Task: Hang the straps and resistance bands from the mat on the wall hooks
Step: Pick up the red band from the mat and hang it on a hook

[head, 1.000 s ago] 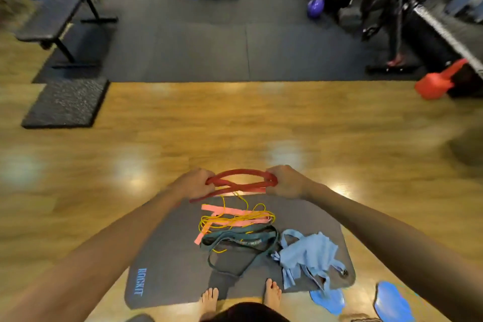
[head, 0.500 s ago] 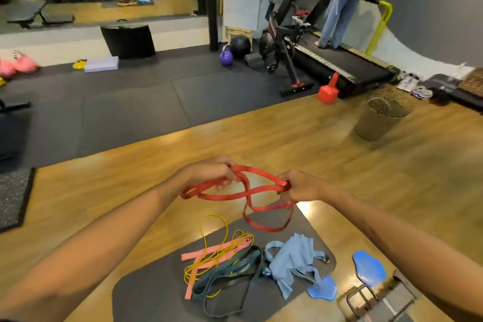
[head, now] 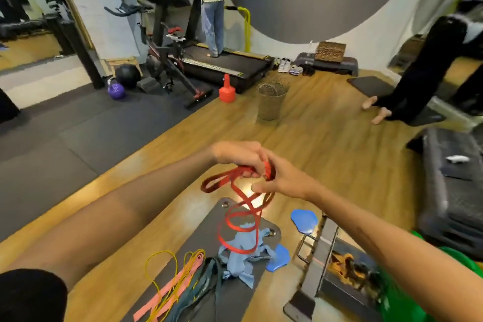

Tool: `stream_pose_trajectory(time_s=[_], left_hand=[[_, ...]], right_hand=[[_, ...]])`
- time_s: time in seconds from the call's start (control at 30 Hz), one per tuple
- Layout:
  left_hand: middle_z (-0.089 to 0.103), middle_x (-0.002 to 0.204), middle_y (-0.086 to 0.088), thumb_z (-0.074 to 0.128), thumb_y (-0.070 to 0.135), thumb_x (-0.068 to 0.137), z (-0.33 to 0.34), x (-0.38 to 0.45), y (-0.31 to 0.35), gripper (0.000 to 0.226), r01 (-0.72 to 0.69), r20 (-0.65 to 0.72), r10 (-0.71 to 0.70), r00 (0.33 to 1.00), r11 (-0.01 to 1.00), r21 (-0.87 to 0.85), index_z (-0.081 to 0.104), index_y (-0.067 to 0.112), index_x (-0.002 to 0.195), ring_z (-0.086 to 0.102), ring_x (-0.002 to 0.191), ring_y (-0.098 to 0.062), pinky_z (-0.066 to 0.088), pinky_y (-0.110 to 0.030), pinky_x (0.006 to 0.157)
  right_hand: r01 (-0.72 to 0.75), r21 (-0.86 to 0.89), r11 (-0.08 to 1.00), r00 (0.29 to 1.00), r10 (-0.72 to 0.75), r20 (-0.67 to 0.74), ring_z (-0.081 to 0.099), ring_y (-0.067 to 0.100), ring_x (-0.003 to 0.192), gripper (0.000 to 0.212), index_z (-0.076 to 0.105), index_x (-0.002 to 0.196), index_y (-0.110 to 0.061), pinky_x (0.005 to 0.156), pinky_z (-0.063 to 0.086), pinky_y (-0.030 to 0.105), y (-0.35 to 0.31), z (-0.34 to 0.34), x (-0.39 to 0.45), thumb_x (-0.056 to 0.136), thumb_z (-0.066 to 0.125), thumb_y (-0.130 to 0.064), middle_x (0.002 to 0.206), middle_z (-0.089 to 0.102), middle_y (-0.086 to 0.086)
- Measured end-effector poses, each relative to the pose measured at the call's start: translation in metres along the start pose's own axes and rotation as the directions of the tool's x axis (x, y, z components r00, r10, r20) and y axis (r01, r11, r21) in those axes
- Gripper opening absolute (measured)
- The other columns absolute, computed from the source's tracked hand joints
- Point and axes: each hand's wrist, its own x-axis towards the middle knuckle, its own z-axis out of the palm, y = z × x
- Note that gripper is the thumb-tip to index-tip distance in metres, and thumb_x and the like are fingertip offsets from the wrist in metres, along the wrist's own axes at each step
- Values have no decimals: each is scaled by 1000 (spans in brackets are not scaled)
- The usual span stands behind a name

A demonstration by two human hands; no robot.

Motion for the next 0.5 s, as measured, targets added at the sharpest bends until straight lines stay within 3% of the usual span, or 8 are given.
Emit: stream_pose_trajectory(time_s=[0.03, 0.1, 0.2, 0.3, 0.4, 0.47, 0.5], left_hand=[[55, 50, -1, 55, -3, 80, 5, 17, 17, 26, -16, 26, 16, 1000, 1000, 5, 61, 11, 58, 47, 45, -11, 40, -22, 48], [58, 50, 0, 58, -4, 79, 14, 49, 45, 18, -38, 73, 35, 997, 998, 45, 64, 6, 67, 50, 43, -9, 42, -20, 48], [63, 61, -5, 62, -5, 79, 24, 96, 76, 9, -19, 179, -14, 984, 984, 180, 68, -1, 84, 57, 49, -11, 50, -23, 54], [67, 63, -5, 62, 1, 76, 29, 141, 96, 13, 10, 254, -113, 961, 926, 377, 66, 9, 67, 64, 60, -18, 51, -29, 66], [65, 58, 4, 63, 9, 78, 29, 184, 104, 14, -32, 255, -114, 960, 862, 506, 63, 14, 64, 59, 56, -11, 43, -20, 54], [60, 51, 8, 63, 10, 76, 30, 212, 109, 13, -94, 256, -40, 966, 865, 493, 61, 14, 64, 52, 47, -4, 36, -17, 45], [59, 51, 8, 64, 11, 73, 31, 224, 114, 8, -140, 279, 20, 960, 899, 415, 60, 13, 66, 54, 49, -5, 38, -16, 48]], right_hand=[[-7, 72, 997, 998, 12, -68, 66, -5, 92, 66, 46, 132, -3, 79, 49, 15, 1, -11, -14, 76, 79, 1, 107, 68, -1], [-33, 161, 986, 981, 63, -186, 68, 4, 79, 45, 60, 115, -5, 73, 52, 21, 10, -34, -41, 75, 80, 0, 90, 73, 2], [-165, 127, 978, 957, 190, -220, 51, 5, 48, 15, 67, 91, -5, 49, 42, 20, 34, -67, -80, 81, 77, -10, 56, 60, -7], [-292, 108, 950, 898, 311, -312, 33, 8, 40, 24, 62, 79, 3, 41, 26, 22, 54, -98, -114, 84, 75, -17, 49, 40, -4], [-318, 197, 927, 839, 372, -397, 31, 11, 44, 16, 64, 79, -11, 41, 26, 22, 69, -137, -151, 89, 69, -21, 52, 37, 0], [-324, 254, 911, 793, 408, -452, 29, 11, 45, 19, 68, 86, -10, 42, 22, 24, 81, -161, -177, 93, 64, -27, 54, 36, -1], [-323, 288, 902, 766, 428, -480, 28, 11, 45, 23, 70, 88, -10, 43, 20, 25, 86, -171, -188, 94, 62, -31, 53, 35, -2]])
